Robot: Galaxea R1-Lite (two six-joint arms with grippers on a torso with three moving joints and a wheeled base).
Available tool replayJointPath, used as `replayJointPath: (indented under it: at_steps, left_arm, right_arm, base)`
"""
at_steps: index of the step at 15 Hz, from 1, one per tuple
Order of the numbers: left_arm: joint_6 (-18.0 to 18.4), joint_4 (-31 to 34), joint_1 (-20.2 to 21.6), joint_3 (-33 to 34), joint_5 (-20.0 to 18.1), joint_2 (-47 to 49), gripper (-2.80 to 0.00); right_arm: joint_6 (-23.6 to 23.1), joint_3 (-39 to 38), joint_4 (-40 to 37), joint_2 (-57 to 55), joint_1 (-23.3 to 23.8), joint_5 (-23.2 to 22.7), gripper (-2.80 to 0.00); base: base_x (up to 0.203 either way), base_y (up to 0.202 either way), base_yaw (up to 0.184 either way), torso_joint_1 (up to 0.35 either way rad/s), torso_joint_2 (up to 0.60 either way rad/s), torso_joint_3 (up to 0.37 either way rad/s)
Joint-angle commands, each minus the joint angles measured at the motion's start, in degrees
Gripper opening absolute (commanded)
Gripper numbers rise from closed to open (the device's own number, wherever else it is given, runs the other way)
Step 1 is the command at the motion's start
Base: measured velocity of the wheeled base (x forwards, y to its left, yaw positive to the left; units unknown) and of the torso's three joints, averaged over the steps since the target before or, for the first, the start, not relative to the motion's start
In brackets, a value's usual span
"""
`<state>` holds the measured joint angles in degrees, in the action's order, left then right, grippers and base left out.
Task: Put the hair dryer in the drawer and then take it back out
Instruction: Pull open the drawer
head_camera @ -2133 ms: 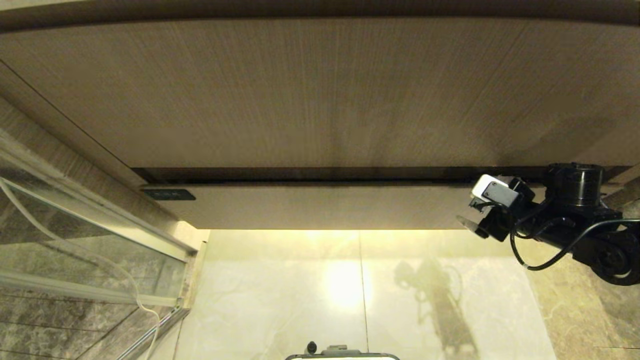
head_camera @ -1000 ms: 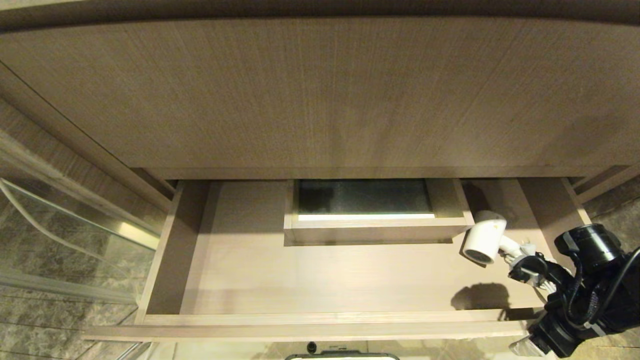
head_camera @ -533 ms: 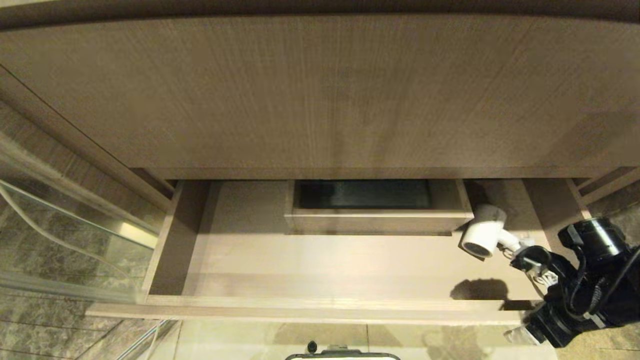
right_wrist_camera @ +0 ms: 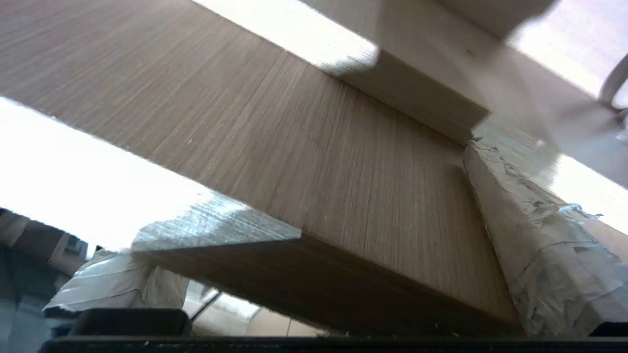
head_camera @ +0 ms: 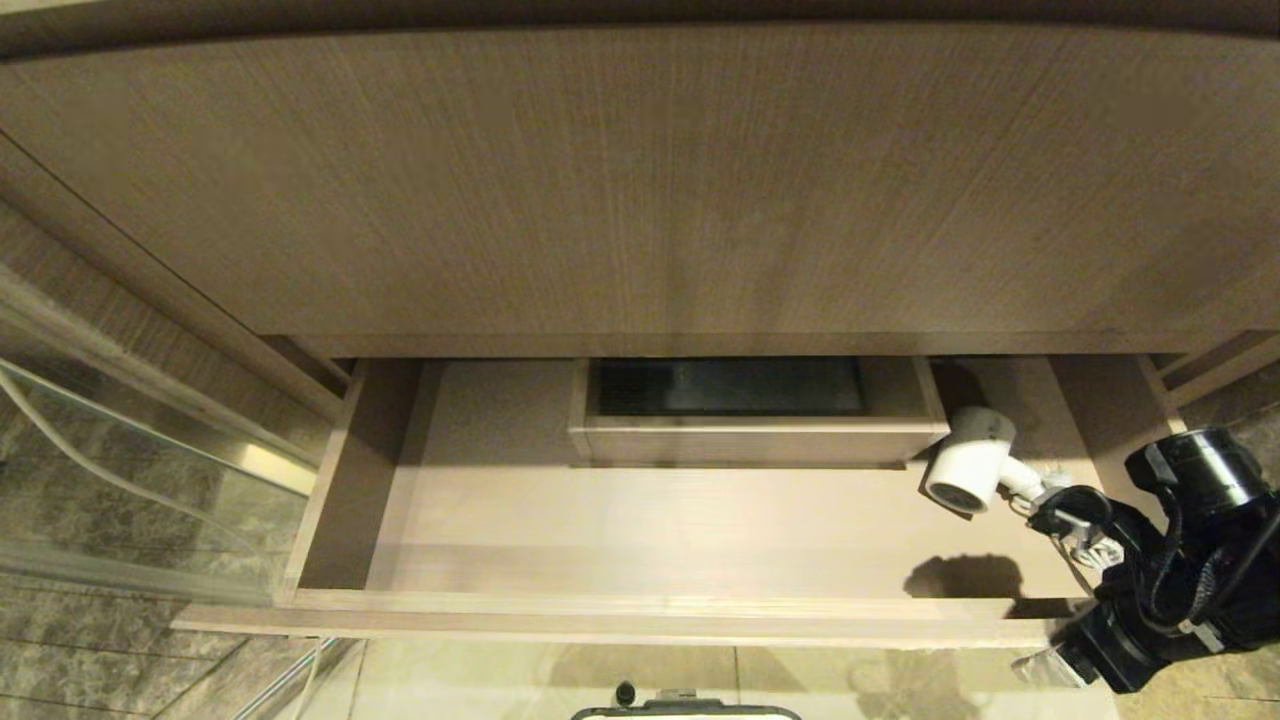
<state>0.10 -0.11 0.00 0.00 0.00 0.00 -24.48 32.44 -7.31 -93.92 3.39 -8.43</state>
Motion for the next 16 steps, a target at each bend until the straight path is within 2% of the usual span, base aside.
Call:
replayJointPath:
  at_steps: [1, 12, 16]
  left_arm:
    - [0.0, 0.0, 0.0, 0.0, 0.0, 0.0, -2.80]
    - [0.0, 0.0, 0.0, 0.0, 0.0, 0.0, -2.80]
    - [0.0, 0.0, 0.0, 0.0, 0.0, 0.0, -2.80]
  right_arm:
    - [-0.7, 0.8, 0.6, 2.7, 0.0, 0.0, 0.00]
    - [-1.5, 4.5, 2.5, 11.0, 0.0, 0.0, 0.00]
    - [-3.7, 3.9, 2.7, 13.7, 0.0, 0.0, 0.00]
  base:
    - [0.000, 0.000, 0.000, 0.000, 0.00, 0.000]
    - [0.000, 0.000, 0.000, 0.000, 0.00, 0.000]
    - [0.000, 0.000, 0.000, 0.000, 0.00, 0.000]
